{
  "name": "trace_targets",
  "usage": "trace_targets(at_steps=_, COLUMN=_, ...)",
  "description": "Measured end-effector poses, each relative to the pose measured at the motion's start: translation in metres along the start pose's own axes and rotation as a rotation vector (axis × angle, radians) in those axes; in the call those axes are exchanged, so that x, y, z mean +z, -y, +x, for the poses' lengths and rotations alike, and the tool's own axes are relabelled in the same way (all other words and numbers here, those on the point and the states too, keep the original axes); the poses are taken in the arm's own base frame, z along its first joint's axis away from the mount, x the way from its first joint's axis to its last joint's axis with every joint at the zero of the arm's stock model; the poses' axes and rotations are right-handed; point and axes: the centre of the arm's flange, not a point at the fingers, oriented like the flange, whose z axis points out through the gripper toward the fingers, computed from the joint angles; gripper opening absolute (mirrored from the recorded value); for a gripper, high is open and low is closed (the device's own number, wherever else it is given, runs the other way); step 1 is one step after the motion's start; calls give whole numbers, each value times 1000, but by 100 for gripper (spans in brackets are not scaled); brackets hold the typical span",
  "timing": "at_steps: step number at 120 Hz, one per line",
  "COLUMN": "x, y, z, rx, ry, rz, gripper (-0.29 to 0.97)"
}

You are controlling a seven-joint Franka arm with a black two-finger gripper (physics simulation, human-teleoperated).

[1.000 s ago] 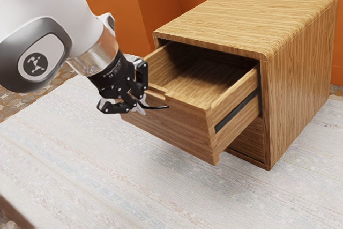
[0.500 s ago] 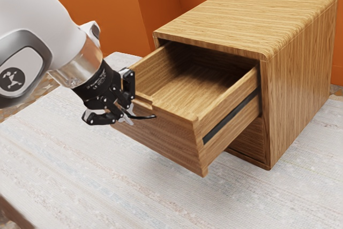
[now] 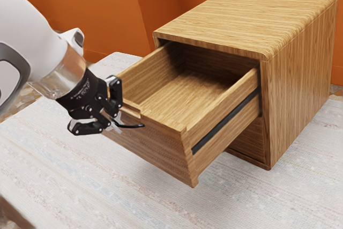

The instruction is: Pull the drawer handle with one arm to open the drawer

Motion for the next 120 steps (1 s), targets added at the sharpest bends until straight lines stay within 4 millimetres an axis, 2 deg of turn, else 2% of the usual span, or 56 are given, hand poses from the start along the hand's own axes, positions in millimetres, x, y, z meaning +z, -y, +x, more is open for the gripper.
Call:
trace_targets(at_steps=37, x=-11, y=12, z=-5, rx=7, ry=0, rz=-17, gripper=-11)
trace_targets(at_steps=49, x=-12, y=14, z=-5, rx=8, ry=-1, rz=-18, gripper=-4)
trace_targets(at_steps=65, x=-30, y=27, z=-7, rx=8, ry=-6, rz=-51, gripper=5)
trace_targets(at_steps=73, x=-43, y=35, z=-7, rx=7, ry=-10, rz=-70, gripper=8)
trace_targets(at_steps=80, x=-59, y=34, z=-8, rx=8, ry=-11, rz=-90, gripper=13)
trace_targets(at_steps=91, x=-75, y=3, z=-7, rx=14, ry=-7, rz=-99, gripper=29)
trace_targets(at_steps=103, x=-81, y=-66, z=0, rx=22, ry=2, rz=-66, gripper=44)
trace_targets(at_steps=109, x=-81, y=-94, z=3, rx=29, ry=-3, rz=-39, gripper=49)
trace_targets(at_steps=114, x=-77, y=-108, z=5, rx=33, ry=-6, rz=-11, gripper=52)
trace_targets(at_steps=120, x=-71, y=-117, z=7, rx=34, ry=-8, rz=24, gripper=55)
